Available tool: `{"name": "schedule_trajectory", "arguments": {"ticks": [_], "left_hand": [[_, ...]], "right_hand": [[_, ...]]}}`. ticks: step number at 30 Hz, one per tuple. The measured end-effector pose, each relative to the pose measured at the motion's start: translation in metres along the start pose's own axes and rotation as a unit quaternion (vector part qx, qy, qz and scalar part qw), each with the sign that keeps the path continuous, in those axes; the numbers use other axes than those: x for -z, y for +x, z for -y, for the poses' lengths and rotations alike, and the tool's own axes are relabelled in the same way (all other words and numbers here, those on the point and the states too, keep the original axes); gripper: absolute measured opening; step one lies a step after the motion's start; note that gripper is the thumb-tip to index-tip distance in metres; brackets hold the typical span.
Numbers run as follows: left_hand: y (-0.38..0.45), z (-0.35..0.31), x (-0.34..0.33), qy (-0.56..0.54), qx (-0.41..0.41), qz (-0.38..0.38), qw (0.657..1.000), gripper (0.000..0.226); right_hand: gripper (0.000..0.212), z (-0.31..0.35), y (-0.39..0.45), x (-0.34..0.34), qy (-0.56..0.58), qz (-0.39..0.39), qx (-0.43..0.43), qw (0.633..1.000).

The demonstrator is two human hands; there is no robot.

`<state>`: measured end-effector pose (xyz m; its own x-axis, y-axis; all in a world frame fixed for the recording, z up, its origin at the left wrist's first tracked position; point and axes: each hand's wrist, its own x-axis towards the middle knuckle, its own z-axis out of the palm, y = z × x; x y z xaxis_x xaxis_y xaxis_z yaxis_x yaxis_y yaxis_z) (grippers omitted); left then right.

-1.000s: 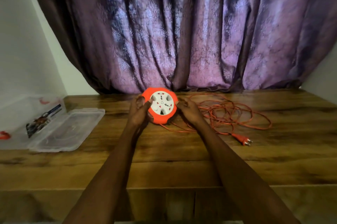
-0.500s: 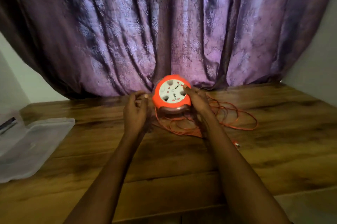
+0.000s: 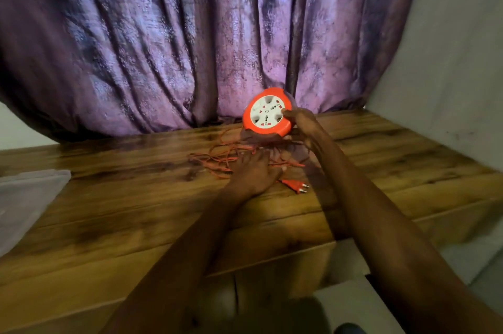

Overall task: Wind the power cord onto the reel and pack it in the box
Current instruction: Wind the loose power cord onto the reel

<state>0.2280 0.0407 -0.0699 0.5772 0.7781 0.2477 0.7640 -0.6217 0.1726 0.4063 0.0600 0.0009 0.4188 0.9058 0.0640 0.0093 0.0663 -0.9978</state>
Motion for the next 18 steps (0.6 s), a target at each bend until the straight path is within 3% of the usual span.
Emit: {"name": "schedule_trajectory", "arguments": {"ticks": [2,4,8,13,18], "left_hand": [[0.015,-0.011,-0.009,-0.015,0.089,0.097,0.991,0.086],[0.024,-0.013,-0.016,-0.015,0.104,0.126,0.986,0.086],[0.022,0.004,-0.016,0.014,0.092,0.142,0.986,0.082],[0.009,0.049,0.000,0.035,0.097,0.130,0.986,0.069],[-0.016,0.109,0.015,0.055,0.141,0.105,0.983,0.065]], "right_hand": [[0.016,0.004,0.000,0.007,-0.012,-0.014,0.006,1.000],[0.024,0.003,0.000,0.011,-0.018,-0.023,0.009,1.000],[0.036,-0.013,-0.001,0.012,-0.001,-0.030,-0.010,0.999],[0.022,-0.026,-0.007,-0.013,0.079,-0.035,-0.011,0.996],[0.038,-0.032,-0.012,-0.053,0.126,0.020,-0.033,0.991]]}}
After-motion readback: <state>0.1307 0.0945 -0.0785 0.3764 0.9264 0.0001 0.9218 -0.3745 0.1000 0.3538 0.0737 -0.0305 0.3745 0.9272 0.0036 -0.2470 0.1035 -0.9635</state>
